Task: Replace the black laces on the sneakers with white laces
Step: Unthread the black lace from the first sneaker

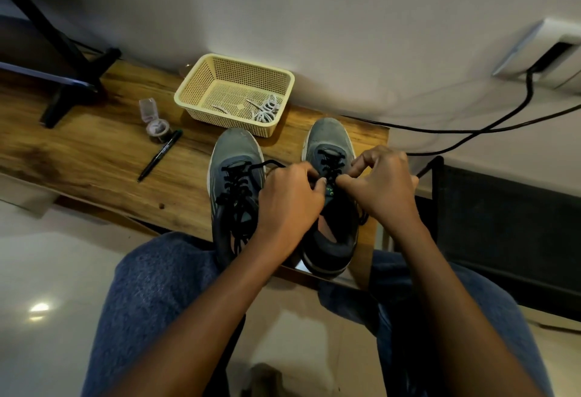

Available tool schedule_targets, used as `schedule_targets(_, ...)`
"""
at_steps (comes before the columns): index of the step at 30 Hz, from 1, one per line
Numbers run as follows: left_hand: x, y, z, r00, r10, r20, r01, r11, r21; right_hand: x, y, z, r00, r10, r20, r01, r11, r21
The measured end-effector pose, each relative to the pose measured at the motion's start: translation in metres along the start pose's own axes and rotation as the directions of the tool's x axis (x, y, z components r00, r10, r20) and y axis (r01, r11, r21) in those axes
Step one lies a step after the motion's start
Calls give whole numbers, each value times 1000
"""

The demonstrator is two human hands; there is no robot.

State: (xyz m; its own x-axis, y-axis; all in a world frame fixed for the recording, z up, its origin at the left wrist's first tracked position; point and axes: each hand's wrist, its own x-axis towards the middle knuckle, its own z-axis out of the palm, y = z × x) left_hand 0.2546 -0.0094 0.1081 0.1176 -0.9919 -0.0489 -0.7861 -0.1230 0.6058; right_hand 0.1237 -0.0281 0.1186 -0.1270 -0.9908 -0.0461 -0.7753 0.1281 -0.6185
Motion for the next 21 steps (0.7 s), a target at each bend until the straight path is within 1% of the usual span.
schedule_targets(2,0,0,1,1000,-6,12,6,1000,11,0,1,0,999,31,-31,-28,995,100)
schedule_targets(5,2,-5,1,999,-35,16,34,999,11,5,7,-13,981,104,-163,-62,967,246)
schedule_targets(8,1,-5,2,1000,-8,0,8,999,32,11,18,-20,961,168,-220,-105,956,273)
schedule_targets(12,3,-3,12,991,132,-14,-130,986,106,13,25,-8,984,104,-143,-81,984,161)
schedule_targets(16,10,0,18,963,269,-5,-261,937,233,13,23,-5,994,47,-103,-36,994,104)
schedule_targets(18,12,1,20,952,307,9,-293,899,326,12,22,-2,1000,25,4,-25,993,111)
schedule_targets(20,14,1,20,944,330,2,-303,866,397,8,19,1,989,-11,147,-1,996,86)
schedule_targets(21,15,2,19,941,338,-2,-305,854,421,7,17,4,982,-21,190,10,998,63)
